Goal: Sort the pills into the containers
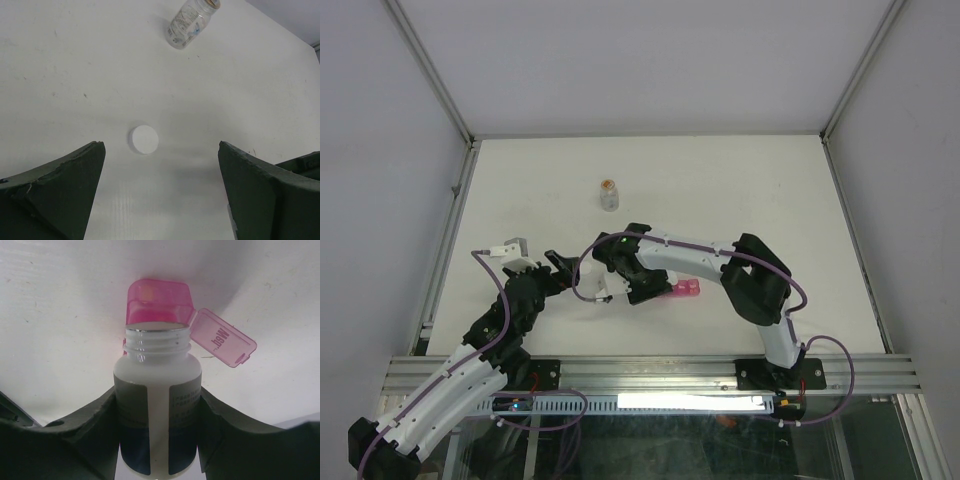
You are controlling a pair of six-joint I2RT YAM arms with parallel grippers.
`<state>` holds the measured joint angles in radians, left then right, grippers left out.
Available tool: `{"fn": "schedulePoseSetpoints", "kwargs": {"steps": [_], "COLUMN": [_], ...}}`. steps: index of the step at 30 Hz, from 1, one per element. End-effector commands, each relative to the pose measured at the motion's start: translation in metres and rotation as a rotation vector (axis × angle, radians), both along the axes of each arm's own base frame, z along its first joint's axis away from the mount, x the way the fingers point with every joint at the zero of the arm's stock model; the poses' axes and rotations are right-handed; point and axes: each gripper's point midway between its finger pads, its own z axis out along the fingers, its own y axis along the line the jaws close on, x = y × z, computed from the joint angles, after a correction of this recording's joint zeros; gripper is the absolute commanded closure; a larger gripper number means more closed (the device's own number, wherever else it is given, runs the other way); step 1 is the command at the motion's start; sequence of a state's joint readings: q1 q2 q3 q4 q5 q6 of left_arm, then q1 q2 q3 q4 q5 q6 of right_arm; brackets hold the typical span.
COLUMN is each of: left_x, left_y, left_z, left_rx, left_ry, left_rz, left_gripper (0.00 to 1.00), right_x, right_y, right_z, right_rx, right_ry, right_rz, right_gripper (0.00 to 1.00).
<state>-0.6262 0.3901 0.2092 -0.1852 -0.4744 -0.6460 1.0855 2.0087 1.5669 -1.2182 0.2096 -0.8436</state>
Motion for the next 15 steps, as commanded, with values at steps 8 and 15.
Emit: {"fn": "schedulePoseSetpoints", "kwargs": {"steps": [8, 15], "left_x": [0.004, 0.004], "left_y": [0.0, 0.001], "left_z": [0.017, 0.017], "left_rx": [-0.038, -0.038], "left_ry": [-0.052, -0.053], "left_rz": [0.013, 0.014], "left_gripper": [0.01, 0.01], "right_x": [0.008, 0.024], "right_y": [0.006, -0.002], "right_z": [0.01, 0.009], "right_rx": [0.051, 0.029], "right_ry": [-0.003, -0.075], "right_rz": [-0.039, -0.036], "right_gripper": [1.0, 1.0]}}
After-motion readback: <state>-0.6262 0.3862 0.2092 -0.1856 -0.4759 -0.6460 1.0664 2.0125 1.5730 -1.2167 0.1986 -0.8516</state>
